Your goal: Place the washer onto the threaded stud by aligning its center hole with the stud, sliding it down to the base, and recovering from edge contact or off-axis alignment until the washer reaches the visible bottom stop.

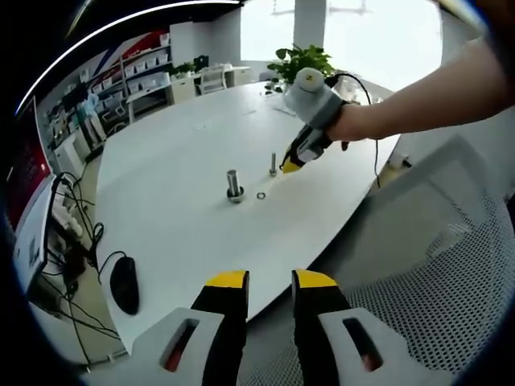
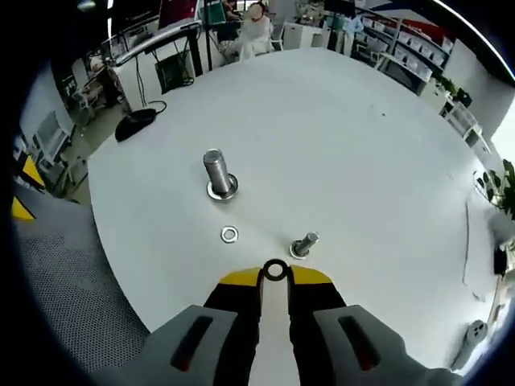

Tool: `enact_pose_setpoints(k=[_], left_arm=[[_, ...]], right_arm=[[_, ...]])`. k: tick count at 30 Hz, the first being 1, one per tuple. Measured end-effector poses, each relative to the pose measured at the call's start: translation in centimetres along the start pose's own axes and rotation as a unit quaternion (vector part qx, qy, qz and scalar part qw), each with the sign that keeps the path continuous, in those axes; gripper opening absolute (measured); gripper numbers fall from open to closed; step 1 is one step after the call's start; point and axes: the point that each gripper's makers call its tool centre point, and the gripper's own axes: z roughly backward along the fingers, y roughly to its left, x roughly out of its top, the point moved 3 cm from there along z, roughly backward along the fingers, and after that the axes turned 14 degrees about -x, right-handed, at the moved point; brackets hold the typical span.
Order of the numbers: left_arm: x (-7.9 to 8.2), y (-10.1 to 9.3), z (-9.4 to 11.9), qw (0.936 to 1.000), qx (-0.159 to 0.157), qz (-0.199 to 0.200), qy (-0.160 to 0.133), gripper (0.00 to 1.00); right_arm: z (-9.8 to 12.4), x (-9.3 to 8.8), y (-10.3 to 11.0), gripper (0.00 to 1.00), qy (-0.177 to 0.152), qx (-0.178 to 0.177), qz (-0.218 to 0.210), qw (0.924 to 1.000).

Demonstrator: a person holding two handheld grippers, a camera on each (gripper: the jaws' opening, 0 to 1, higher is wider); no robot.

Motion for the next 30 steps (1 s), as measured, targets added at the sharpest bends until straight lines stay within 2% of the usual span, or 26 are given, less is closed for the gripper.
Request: enact_pose_setpoints(k=[4, 7, 15, 20, 28, 30], left_arm=[[-0.1, 0.0, 0.0, 1.0, 0.001, 0.001, 0.001, 0.19], [-0.1, 0.2, -0.1, 1.0, 0.002, 0.001, -0.001, 0.19], [-0.1, 0.3, -0.1, 1.0, 0.004, 0.003, -0.001, 0.19], [-0.1, 0.3, -0.2, 1.0, 0.004, 0.003, -0.001, 0.19], [-0.1, 0.3, 0.0, 1.0, 0.005, 0.005, -0.002, 0.19], [-0.1, 0.3, 0.0, 1.0, 0.005, 0.005, -0.002, 0.19]], right_arm=[[0.2, 1.2, -1.3, 0.14, -0.024, -0.003, -0.022, 0.9995], [0.7, 2.4, -1.7, 0.14, -0.042, -0.018, 0.005, 0.9989], [0.2, 2.7, -1.8, 0.14, -0.041, -0.021, 0.016, 0.9988], [-0.6, 2.7, -2.0, 0.14, -0.031, -0.028, 0.046, 0.9981], [-1.7, 2.5, -2.3, 0.14, -0.022, -0.03, 0.052, 0.9979], [-1.3, 2.4, -2.0, 0.14, -0.02, -0.029, 0.048, 0.9982]])
